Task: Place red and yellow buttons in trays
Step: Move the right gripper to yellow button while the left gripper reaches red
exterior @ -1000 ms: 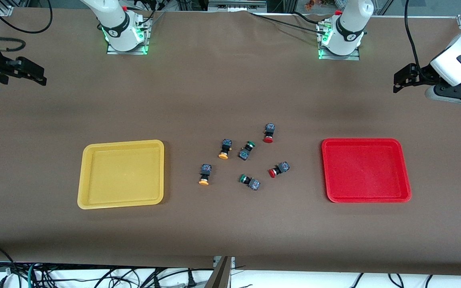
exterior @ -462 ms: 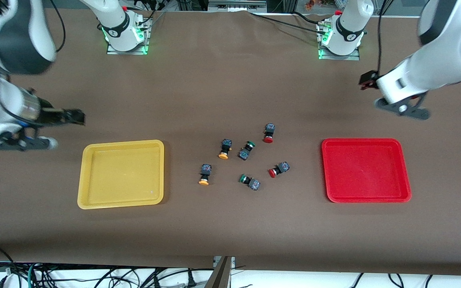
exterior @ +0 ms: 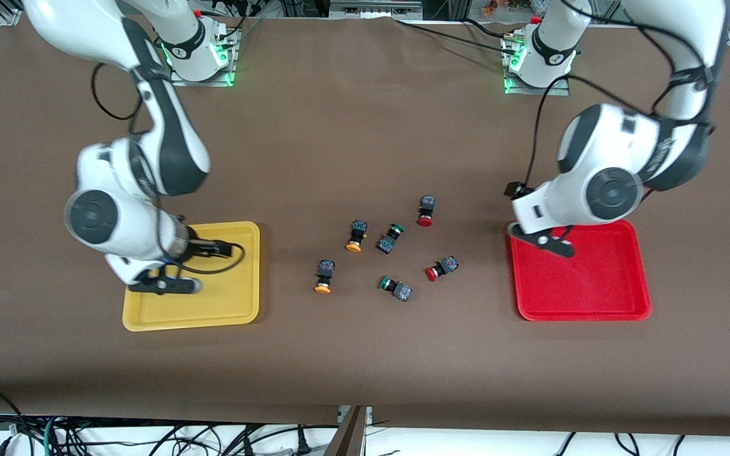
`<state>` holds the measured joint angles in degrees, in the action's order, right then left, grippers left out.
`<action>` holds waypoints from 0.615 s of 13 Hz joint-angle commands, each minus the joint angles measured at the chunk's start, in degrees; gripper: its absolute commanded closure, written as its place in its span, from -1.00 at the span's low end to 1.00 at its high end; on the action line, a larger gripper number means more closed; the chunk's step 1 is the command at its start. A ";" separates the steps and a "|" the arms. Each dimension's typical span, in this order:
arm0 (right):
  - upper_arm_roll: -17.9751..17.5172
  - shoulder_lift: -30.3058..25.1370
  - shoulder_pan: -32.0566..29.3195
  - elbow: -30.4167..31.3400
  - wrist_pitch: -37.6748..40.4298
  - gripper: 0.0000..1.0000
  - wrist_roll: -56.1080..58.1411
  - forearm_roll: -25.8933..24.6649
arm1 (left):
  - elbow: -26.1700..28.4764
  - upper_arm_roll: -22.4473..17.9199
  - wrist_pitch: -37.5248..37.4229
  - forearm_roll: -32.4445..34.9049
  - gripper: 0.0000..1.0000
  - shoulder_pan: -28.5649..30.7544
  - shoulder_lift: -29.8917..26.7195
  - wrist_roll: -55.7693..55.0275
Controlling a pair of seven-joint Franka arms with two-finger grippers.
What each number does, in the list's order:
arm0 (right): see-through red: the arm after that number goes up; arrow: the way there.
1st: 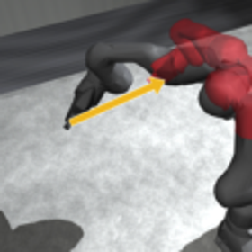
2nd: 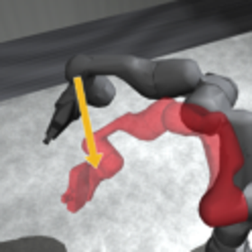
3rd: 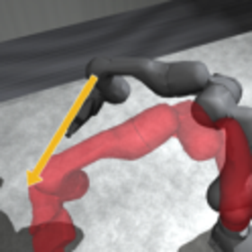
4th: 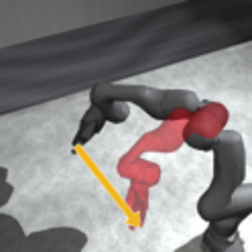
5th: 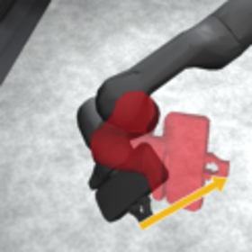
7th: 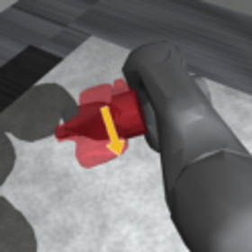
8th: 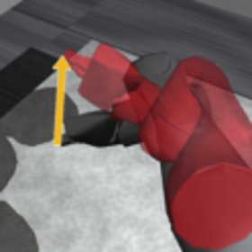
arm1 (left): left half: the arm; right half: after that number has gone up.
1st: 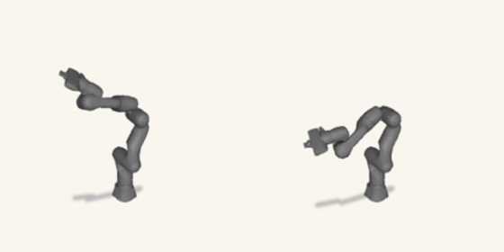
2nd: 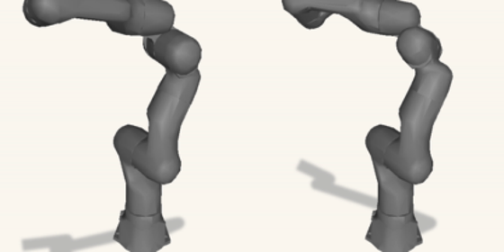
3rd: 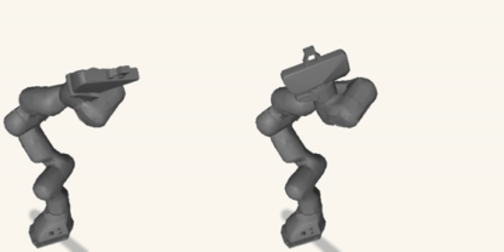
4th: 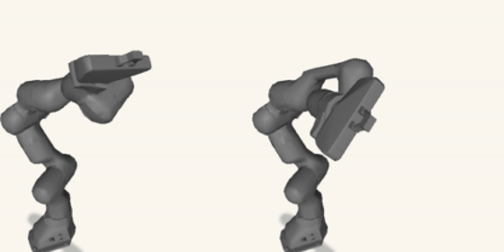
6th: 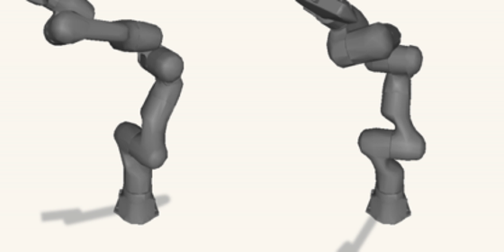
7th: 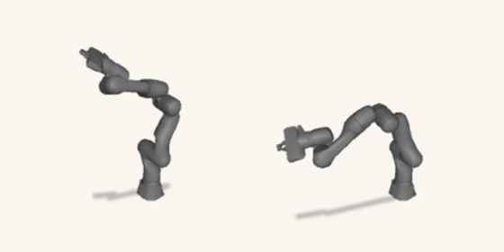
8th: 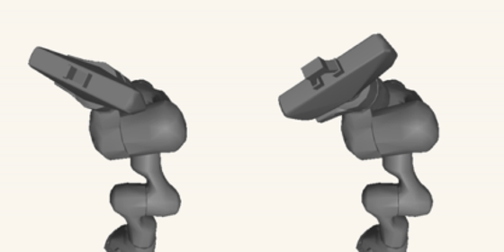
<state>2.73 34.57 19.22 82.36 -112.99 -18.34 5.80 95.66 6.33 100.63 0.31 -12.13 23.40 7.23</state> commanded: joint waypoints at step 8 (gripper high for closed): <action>0.61 11.30 12.59 -1.59 -21.82 -1.00 -21.21 0.44 | -1.96 5.09 32.06 -0.13 -1.00 -4.57 13.24 12.32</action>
<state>2.64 44.31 30.80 82.17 -132.90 -38.33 6.09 95.49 11.79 129.32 0.33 -17.12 33.84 12.61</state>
